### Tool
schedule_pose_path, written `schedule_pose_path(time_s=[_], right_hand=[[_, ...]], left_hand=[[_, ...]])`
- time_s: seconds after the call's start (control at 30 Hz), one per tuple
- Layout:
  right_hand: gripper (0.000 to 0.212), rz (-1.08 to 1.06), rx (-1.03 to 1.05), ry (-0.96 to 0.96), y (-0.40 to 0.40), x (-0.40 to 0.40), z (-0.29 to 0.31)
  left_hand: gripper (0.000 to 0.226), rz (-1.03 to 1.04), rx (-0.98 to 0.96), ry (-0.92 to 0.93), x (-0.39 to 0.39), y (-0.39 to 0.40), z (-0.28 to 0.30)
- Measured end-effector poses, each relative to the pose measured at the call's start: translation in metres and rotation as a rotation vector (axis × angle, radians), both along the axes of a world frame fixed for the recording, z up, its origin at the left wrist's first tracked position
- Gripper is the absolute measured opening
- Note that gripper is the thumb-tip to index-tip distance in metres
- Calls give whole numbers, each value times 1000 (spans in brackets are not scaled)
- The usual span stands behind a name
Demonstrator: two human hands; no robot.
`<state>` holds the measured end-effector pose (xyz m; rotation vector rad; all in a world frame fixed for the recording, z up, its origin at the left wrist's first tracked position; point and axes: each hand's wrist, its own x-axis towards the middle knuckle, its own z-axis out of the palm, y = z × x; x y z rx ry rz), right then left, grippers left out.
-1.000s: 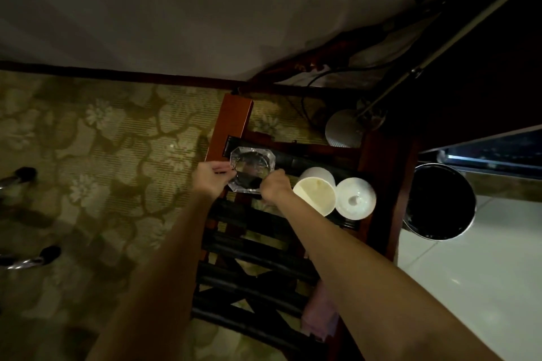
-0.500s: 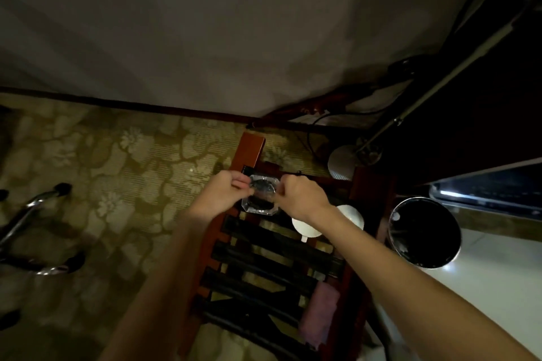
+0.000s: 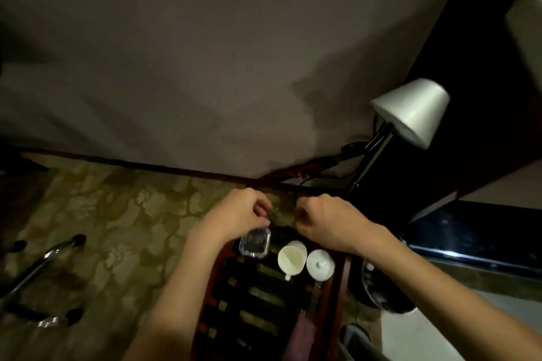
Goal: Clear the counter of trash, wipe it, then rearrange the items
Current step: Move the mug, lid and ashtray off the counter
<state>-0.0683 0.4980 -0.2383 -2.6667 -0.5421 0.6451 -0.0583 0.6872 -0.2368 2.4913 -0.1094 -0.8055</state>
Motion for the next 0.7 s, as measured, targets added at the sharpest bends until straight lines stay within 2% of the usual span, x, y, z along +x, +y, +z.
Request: schedule_pose_path(time_s=[0.27,0.57,0.7], right_hand=[[25,-13,-43,-169,-66,-5,98],[26,-44,-18,-227,-177,7,183],[24,-60,9,-243,-232,10,204]], left_hand=[[33,-312,116,-155,33,-63,100],[36,-420,3,-210,57,-169,180],[30,-447,-45,-236,63,-224,205]])
